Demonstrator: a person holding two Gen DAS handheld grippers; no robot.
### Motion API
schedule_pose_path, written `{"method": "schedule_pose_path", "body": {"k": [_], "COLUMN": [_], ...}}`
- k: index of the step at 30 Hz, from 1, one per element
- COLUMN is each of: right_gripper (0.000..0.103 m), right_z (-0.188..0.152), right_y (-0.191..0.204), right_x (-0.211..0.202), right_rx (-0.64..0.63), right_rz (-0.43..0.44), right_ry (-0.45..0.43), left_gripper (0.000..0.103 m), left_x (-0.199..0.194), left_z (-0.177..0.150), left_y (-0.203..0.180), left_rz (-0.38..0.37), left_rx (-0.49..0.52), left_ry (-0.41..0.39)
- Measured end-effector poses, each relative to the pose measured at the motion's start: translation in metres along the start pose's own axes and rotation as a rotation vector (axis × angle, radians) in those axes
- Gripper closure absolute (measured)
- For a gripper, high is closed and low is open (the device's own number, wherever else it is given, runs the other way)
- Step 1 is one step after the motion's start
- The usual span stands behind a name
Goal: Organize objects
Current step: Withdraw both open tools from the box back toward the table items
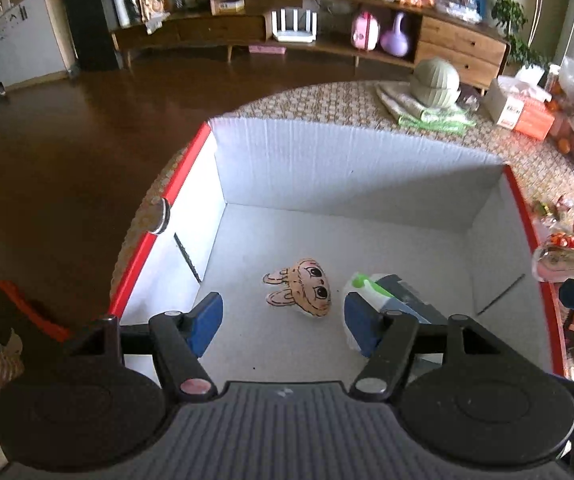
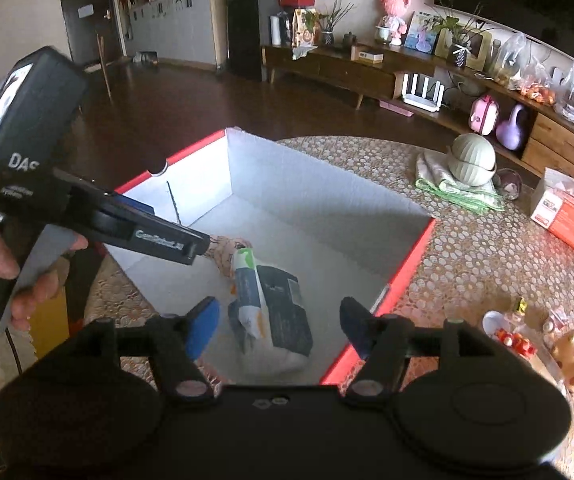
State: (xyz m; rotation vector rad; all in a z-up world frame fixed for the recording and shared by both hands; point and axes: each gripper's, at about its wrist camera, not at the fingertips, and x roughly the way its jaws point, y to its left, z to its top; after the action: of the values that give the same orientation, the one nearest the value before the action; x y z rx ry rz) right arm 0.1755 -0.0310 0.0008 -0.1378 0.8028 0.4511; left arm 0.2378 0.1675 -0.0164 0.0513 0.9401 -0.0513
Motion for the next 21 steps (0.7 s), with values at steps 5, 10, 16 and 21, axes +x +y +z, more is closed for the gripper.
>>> {"method": "schedule_pose_path", "body": {"k": [5,10,16,21], "right_gripper": [0.035,0.032,0.029,0.024], "right_z": [-0.009,-0.022,-0.044,-0.066], "right_y": [-0.006,-0.016,-0.032,-0.046], "right_x": [-0.022,-0.045,-0.071,-0.093], "right_rx": [0.017,0.046,0.086,0.110], "right_rz": [0.016,0.023,0.022,0.020], "right_ry": [-0.028,-0.057,-0.091,-0.123], "left_gripper": [0.036,0.036,0.029,0.018], "left_x": [-0.025,-0.050,-0.076,-0.094], "left_z": [-0.010,-0.021,-0.042,-0.062], "left_y": [-0.008,-0.024,-0.045,-0.064], "left_rz": [-0.001,-0.024,-0.063,-0.086], "left_rx": [-0.010,0.002,-0.025,-0.055], "left_ry": [-0.044,-0.089,-0.138,-0.189]}}
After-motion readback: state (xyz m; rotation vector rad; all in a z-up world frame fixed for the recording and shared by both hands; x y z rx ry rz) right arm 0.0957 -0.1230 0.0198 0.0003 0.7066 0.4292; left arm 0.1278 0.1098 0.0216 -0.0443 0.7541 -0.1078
